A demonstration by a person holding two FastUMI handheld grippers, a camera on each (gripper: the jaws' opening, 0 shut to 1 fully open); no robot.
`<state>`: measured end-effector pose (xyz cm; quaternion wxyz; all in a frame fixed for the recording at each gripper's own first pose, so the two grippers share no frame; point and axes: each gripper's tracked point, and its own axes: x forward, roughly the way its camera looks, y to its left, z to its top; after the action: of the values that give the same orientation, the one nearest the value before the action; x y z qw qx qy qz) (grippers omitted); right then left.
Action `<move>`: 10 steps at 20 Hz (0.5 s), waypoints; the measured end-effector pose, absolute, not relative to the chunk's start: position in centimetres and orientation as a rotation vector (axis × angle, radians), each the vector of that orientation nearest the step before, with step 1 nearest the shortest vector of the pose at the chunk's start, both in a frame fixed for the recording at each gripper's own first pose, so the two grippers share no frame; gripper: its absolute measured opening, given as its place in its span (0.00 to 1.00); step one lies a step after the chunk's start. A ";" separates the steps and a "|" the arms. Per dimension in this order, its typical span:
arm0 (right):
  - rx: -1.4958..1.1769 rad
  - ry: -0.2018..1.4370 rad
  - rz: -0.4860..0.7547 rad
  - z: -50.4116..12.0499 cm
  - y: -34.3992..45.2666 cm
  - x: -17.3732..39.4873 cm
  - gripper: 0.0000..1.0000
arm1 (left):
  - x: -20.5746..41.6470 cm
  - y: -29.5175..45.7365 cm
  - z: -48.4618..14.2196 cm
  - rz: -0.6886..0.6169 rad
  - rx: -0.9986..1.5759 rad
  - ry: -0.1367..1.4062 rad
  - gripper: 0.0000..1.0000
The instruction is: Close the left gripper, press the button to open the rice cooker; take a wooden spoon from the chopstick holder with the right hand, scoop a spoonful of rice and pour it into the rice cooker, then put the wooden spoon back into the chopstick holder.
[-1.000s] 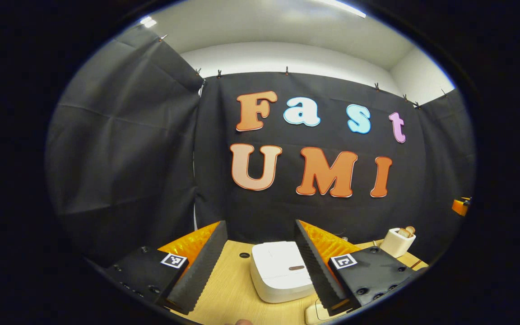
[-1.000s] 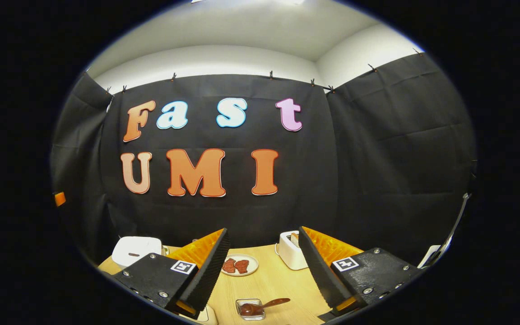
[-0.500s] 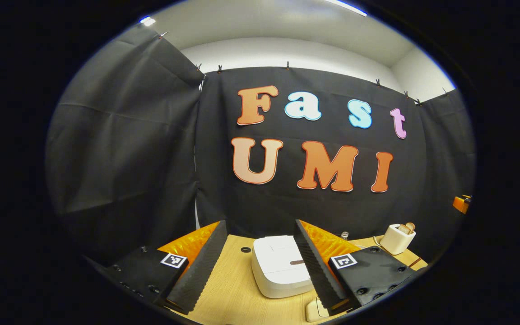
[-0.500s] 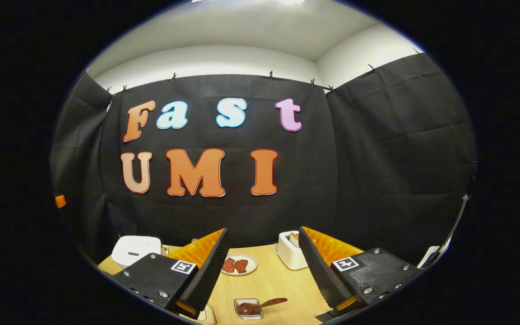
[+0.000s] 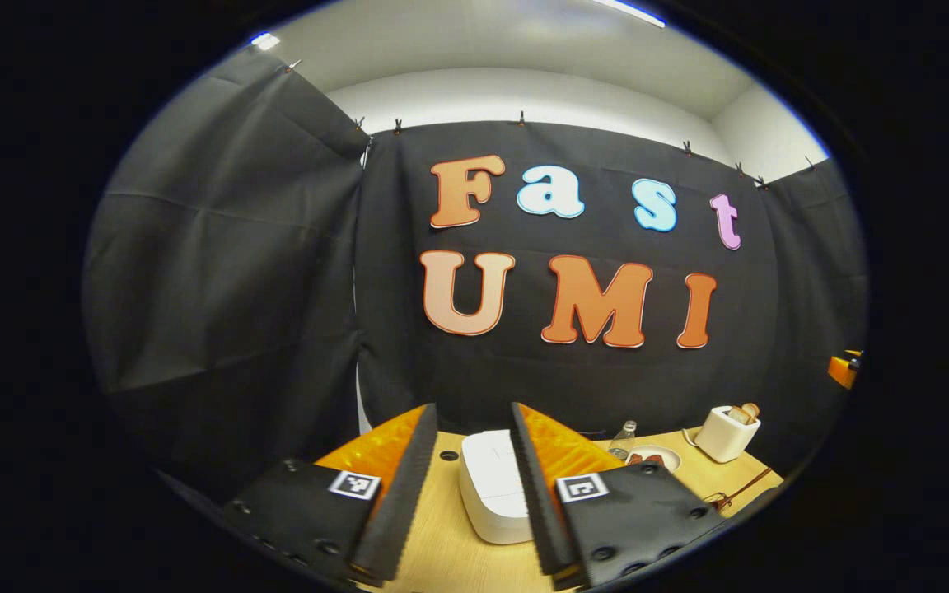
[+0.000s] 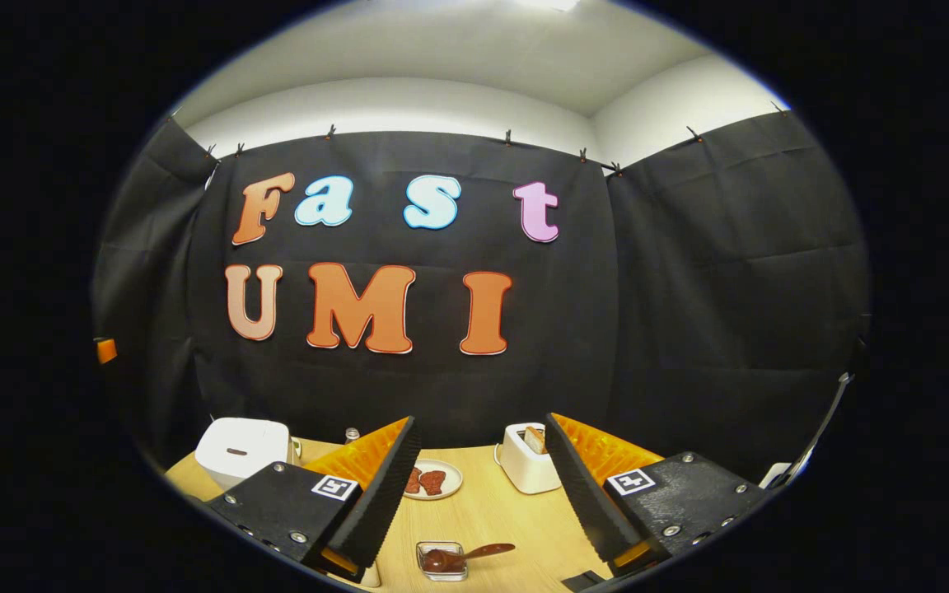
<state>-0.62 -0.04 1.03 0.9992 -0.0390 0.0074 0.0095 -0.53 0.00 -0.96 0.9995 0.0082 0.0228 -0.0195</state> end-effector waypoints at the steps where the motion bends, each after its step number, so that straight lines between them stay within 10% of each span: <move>1: -0.085 0.016 0.020 0.9 0.1 -0.7 0.94 | -0.3 -0.1 -1.0 -0.041 0.009 0.049 0.54; 5: -0.086 0.030 0.034 0.4 0.6 -0.6 0.94 | 0.6 -0.1 -1.4 -0.040 0.012 0.057 0.13; 10: -0.073 0.047 0.039 -0.2 0.9 -0.2 0.94 | 1.8 -1.0 -2.2 -0.072 0.041 0.078 0.06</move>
<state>-0.22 0.87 -0.21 0.9989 -0.0366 0.0233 0.0194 1.83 -0.99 -2.18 0.9984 0.0203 0.0391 -0.0358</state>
